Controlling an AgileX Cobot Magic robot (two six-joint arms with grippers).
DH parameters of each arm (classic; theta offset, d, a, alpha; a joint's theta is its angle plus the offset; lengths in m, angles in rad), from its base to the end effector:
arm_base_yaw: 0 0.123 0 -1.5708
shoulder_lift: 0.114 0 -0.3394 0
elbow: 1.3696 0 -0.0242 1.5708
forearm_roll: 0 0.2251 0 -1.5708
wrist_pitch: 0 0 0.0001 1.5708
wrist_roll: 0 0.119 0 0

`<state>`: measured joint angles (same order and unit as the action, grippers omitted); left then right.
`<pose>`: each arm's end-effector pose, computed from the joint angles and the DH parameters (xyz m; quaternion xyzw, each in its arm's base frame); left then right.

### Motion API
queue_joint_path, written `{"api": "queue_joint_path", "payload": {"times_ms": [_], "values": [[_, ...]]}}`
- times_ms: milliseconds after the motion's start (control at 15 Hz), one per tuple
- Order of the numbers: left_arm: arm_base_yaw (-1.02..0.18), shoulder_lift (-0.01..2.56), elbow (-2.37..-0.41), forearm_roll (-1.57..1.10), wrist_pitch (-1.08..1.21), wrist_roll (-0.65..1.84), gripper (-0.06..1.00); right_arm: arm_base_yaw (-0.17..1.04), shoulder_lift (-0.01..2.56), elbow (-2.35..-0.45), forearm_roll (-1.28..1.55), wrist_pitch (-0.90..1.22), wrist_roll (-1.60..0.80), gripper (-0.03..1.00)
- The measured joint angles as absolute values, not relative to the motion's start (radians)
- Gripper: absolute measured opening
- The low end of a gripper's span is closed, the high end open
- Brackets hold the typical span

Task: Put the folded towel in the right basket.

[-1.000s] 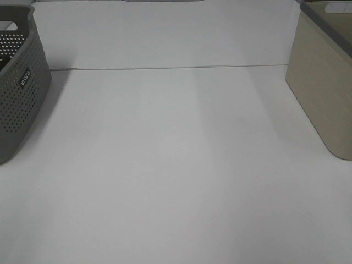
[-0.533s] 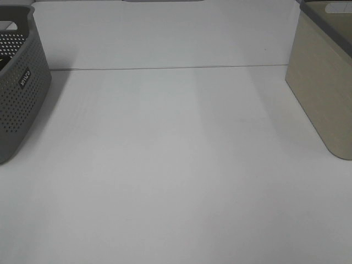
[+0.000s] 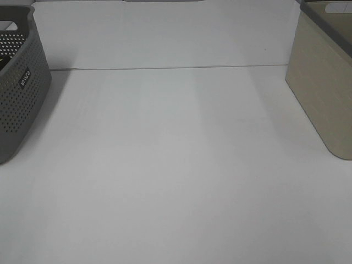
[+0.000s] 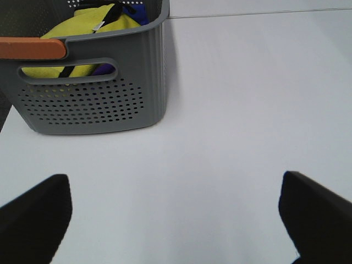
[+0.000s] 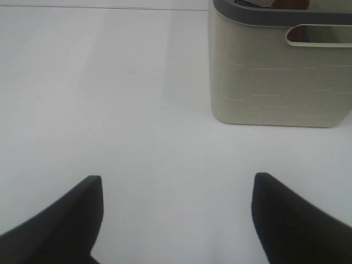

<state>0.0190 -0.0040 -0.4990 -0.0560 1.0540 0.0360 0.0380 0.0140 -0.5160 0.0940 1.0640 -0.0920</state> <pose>-0.0574 -0.0069 0.2524 0.0083 0.8503 -0.0135 0.5260 -0.0577 0.0076 0.2574 -0.0573 0.8507 0.0329 0.5215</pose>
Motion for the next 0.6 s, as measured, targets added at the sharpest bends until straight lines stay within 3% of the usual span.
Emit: {"api": "queue_joint_path", "payload": {"times_ms": [600], "values": [[0.019,-0.004,-0.499,-0.056,1.054,0.036,0.97,0.038,0.014,-0.511,0.095,1.065,-0.092,0.71]]}}
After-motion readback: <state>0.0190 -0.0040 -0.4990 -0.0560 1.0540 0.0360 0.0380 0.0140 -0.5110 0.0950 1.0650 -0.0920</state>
